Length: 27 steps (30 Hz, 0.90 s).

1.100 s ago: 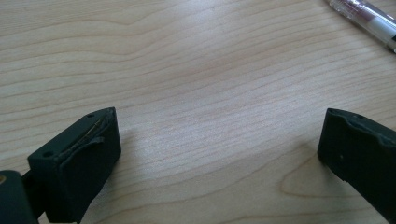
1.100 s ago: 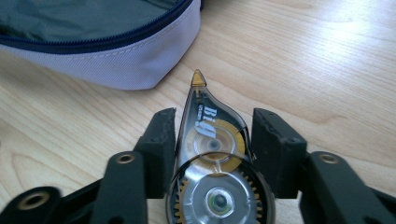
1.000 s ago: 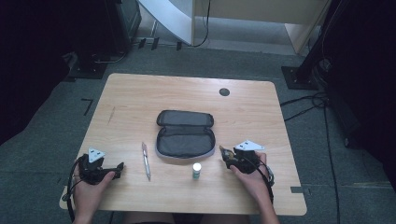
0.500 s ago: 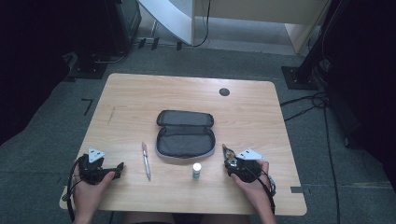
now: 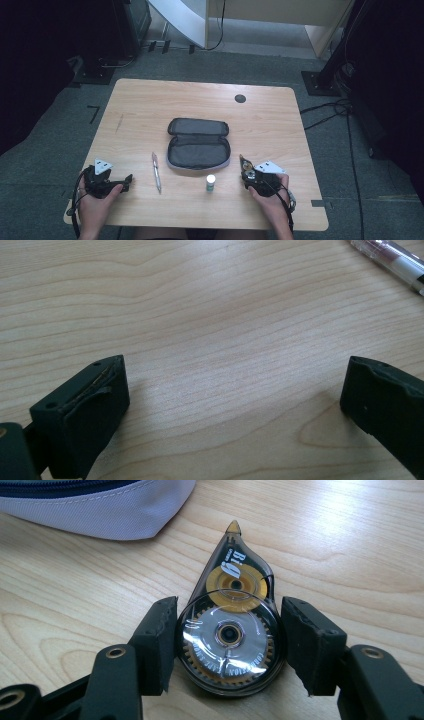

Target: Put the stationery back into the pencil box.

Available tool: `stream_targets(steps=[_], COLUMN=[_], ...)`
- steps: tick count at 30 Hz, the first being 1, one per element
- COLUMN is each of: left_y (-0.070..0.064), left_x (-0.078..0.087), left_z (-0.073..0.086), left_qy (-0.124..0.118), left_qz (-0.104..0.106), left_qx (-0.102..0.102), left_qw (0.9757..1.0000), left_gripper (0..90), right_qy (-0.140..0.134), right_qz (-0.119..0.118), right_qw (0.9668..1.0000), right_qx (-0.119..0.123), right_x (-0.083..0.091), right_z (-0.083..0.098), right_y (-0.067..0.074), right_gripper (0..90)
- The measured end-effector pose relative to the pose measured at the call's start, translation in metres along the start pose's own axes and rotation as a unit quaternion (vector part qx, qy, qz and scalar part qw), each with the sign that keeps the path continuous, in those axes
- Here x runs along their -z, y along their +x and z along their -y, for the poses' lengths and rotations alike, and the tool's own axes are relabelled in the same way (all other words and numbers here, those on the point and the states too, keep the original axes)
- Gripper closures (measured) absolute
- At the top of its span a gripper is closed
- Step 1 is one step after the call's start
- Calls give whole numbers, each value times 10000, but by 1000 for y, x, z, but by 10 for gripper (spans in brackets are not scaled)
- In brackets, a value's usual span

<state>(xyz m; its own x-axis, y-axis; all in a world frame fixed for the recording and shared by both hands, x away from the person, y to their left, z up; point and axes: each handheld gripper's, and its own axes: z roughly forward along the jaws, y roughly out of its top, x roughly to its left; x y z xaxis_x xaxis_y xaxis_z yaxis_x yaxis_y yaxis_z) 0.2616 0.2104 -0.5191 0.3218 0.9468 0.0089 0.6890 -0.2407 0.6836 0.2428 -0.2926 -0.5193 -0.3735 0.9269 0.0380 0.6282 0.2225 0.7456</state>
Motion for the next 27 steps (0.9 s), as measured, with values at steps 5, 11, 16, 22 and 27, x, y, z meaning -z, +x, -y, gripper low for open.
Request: stream_targets(steps=[5,11,16,22,27], left_y=[0,0,0,0,0], left_x=[1,0,0,0,0], left_z=[0,0,0,0,0], left_qy=[16,0,-2,1,0], left_qz=[9,7,7,8,7], left_qx=[-30,-12,-13,-13,-11], left_qw=[10000,10000,10000,10000,10000], left_gripper=[0,0,0,0,0], right_qy=[-43,-110,-182,-367,-465], right_qz=[44,101,80,28,-22], right_qw=[10000,9998,9998,9993,9988], right_qx=[-26,-138,-80,40,130], right_x=[5,15,21,29,30], right_z=[0,-6,-18,-39,-53], right_y=[-1,-5,-3,2,6], right_gripper=[417,418,418,418,418])
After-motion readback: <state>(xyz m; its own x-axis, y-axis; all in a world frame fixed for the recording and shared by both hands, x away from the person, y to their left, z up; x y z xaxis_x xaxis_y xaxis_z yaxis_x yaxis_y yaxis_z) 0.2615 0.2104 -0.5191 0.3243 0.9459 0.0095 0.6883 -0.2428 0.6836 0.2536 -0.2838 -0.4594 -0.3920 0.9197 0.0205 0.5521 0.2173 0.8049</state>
